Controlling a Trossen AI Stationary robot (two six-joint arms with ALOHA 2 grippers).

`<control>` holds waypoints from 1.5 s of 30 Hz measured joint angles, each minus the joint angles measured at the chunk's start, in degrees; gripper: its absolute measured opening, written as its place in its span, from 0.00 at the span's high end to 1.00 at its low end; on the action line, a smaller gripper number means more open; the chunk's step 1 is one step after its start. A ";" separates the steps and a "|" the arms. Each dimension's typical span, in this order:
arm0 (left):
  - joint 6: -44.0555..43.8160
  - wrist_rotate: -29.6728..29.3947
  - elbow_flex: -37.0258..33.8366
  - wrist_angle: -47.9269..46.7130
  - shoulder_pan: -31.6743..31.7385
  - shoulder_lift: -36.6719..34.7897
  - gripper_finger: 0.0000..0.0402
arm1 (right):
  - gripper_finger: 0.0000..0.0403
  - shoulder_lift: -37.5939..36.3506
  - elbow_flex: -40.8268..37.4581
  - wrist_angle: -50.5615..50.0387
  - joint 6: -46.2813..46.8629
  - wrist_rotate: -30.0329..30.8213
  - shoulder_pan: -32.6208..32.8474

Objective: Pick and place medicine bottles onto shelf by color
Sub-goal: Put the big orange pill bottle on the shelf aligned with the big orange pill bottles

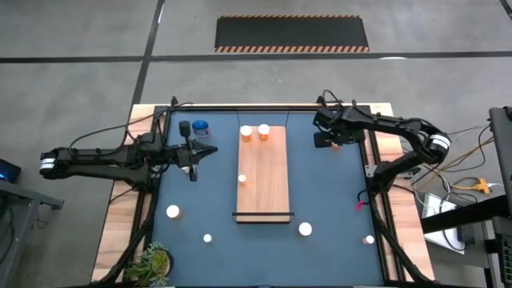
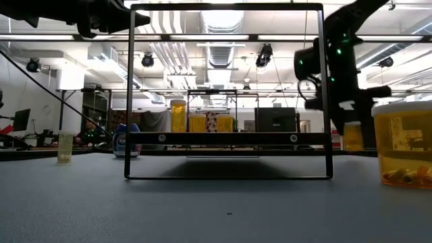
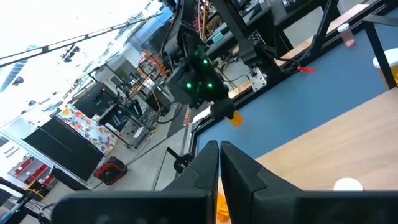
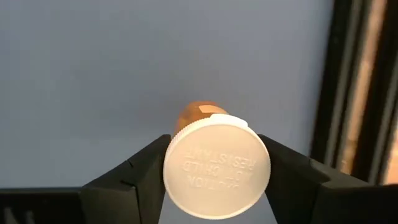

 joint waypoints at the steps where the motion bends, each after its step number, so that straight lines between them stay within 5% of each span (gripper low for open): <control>1: 0.00 0.00 0.00 -0.04 0.00 -0.02 1.00 | 0.46 -0.09 1.22 0.04 -0.40 -0.15 0.41; 11: 0.15 0.02 0.00 0.23 0.00 0.28 1.00 | 0.51 4.30 17.93 3.61 -6.91 -1.66 7.99; 28: 0.22 0.02 0.00 -0.04 0.00 0.28 1.00 | 0.49 29.67 46.28 -3.98 -21.49 -3.61 13.69; 45: 0.20 0.02 -0.11 -0.07 0.00 0.28 1.00 | 0.49 36.39 51.80 -7.06 -24.00 -1.09 12.47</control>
